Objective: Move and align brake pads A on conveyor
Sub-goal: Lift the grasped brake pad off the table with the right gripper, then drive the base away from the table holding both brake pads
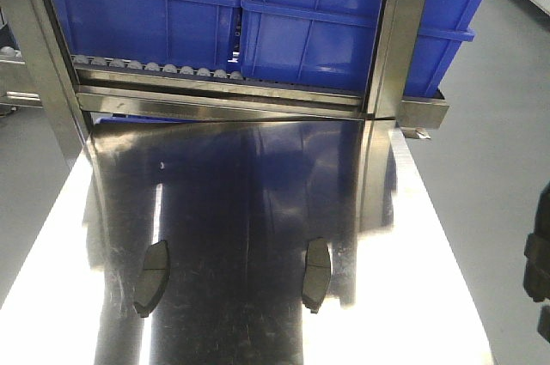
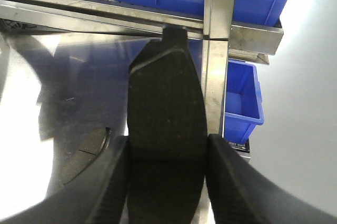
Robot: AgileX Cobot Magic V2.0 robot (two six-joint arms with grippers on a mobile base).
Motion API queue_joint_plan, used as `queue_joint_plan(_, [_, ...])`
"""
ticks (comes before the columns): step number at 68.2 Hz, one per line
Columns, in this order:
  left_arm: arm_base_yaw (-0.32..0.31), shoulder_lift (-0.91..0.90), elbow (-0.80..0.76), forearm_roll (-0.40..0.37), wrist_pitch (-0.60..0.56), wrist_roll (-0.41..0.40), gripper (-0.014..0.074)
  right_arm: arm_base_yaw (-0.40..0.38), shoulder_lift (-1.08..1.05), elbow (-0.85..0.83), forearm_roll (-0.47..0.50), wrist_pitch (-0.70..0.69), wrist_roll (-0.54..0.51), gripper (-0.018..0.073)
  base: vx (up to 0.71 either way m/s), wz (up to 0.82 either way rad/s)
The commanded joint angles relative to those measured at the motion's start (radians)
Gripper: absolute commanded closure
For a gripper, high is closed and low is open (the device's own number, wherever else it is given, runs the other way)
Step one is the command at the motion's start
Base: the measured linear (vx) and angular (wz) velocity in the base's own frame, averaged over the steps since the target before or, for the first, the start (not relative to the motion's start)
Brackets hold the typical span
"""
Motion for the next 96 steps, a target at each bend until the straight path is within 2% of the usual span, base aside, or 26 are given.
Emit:
queue_joint_plan(1, [-0.004, 0.009, -0.029, -0.01, -0.099, -0.002, 0.0602, 0.0, -0.04, -0.023, -0.015, -0.099, -0.008, 0.0566, 0.0, 0.0])
queue_joint_plan(73, [-0.004, 0.009, -0.029, -0.01, -0.099, -0.002, 0.0602, 0.0, -0.089, -0.023, -0.021, -0.092, -0.008, 0.0566, 0.0, 0.01])
queue_joint_plan(96, [-0.004, 0.009, -0.029, -0.01, -0.099, -0.002, 0.0602, 0.0, -0.089, -0.023, -0.021, -0.092, -0.008, 0.0566, -0.09, 0.5])
